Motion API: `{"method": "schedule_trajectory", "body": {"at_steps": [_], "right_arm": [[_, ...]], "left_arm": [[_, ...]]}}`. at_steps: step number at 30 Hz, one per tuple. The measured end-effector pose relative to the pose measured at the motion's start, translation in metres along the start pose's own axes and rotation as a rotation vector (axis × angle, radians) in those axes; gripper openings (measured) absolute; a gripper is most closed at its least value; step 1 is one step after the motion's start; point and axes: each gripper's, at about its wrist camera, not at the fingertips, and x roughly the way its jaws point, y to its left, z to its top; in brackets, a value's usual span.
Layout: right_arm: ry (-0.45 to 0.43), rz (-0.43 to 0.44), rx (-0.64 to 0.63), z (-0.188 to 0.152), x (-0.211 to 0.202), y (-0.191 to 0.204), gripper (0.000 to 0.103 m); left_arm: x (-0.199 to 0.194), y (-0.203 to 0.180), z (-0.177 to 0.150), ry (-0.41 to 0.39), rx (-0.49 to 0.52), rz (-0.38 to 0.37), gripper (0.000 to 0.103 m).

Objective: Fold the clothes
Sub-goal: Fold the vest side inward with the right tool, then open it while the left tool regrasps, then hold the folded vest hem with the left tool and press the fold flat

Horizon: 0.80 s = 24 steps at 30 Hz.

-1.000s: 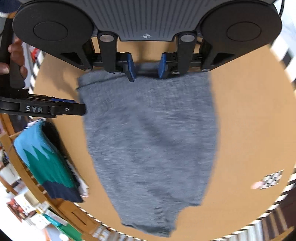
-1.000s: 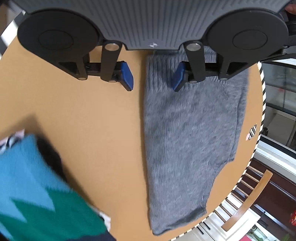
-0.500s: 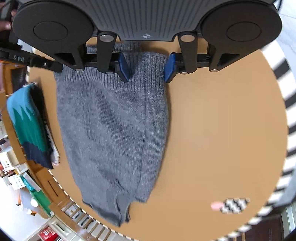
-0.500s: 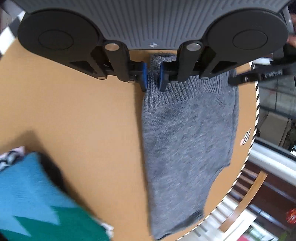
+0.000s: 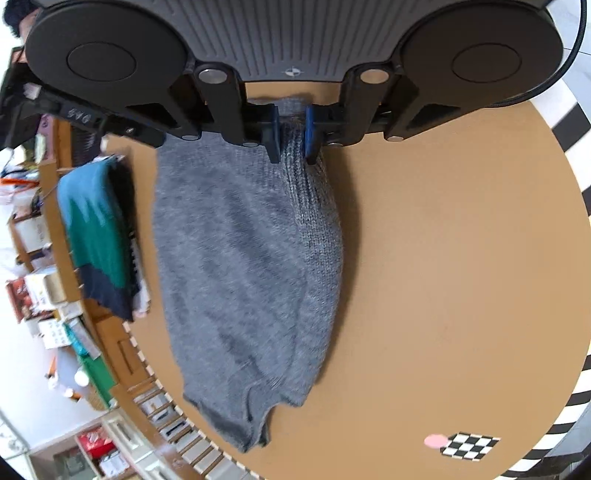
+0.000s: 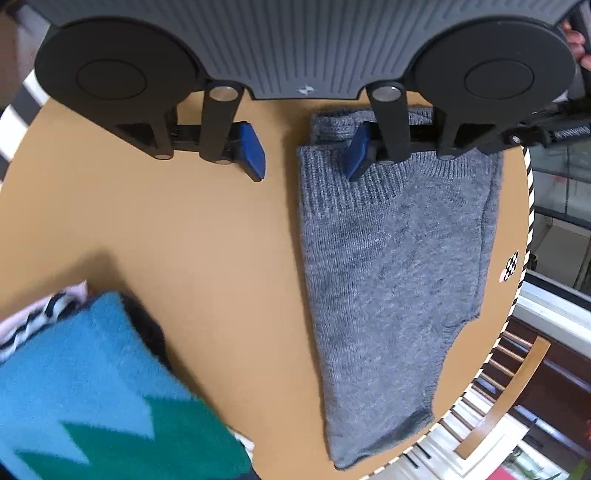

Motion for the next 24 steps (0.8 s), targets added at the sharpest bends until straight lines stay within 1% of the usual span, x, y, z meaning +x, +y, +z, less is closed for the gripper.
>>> {"method": "schedule_trajectory", "body": {"at_steps": [2, 4, 5, 7, 8, 9, 10, 11, 12, 13, 15, 17, 18, 21, 24], "right_arm": [[-0.010, -0.009, -0.020, 0.000, -0.005, -0.001, 0.051], [-0.016, -0.011, -0.033, 0.001, -0.011, -0.003, 0.051], [-0.016, 0.004, -0.043, 0.001, -0.014, -0.003, 0.051], [-0.018, 0.033, -0.070, -0.001, -0.021, -0.002, 0.051], [-0.028, 0.040, -0.107, -0.003, -0.024, -0.001, 0.054], [-0.040, 0.028, -0.147, -0.006, -0.025, 0.000, 0.058], [-0.046, 0.007, -0.179, -0.008, -0.024, 0.002, 0.059], [-0.047, -0.013, -0.194, -0.010, -0.022, 0.002, 0.058], [-0.048, -0.016, -0.193, -0.011, -0.021, 0.002, 0.058], [-0.050, -0.019, -0.192, -0.012, -0.021, 0.002, 0.058], [-0.062, -0.005, -0.175, -0.012, -0.021, 0.001, 0.058], [-0.072, 0.009, -0.150, -0.011, -0.020, 0.000, 0.058], [-0.063, 0.018, -0.139, -0.010, -0.017, -0.001, 0.059], [-0.019, 0.059, -0.080, -0.009, -0.005, -0.006, 0.061], [0.021, 0.107, 0.050, -0.010, 0.005, -0.019, 0.061]], "left_arm": [[-0.009, -0.006, -0.002, 0.001, -0.041, -0.075, 0.012], [-0.017, -0.020, -0.002, 0.005, -0.079, -0.186, 0.011], [-0.022, -0.026, -0.003, 0.001, -0.082, -0.223, 0.011], [-0.032, -0.036, -0.010, -0.005, -0.068, -0.251, 0.012], [-0.031, -0.037, -0.014, 0.000, -0.061, -0.236, 0.012], [-0.021, -0.028, -0.020, 0.018, -0.066, -0.169, 0.012], [-0.008, -0.014, -0.025, 0.037, -0.093, -0.084, 0.012], [0.002, -0.001, -0.030, 0.051, -0.119, -0.016, 0.012], [0.009, 0.012, -0.033, 0.052, -0.153, 0.016, 0.012], [0.013, 0.023, -0.035, 0.048, -0.189, 0.020, 0.012], [0.014, 0.031, -0.035, 0.042, -0.223, -0.004, 0.012], [0.014, 0.028, -0.033, 0.036, -0.194, 0.010, 0.012], [0.014, 0.027, -0.032, 0.037, -0.188, 0.011, 0.012], [0.015, 0.028, -0.033, 0.039, -0.208, -0.024, 0.015], [0.013, 0.028, -0.031, 0.025, -0.222, -0.069, 0.038]]}}
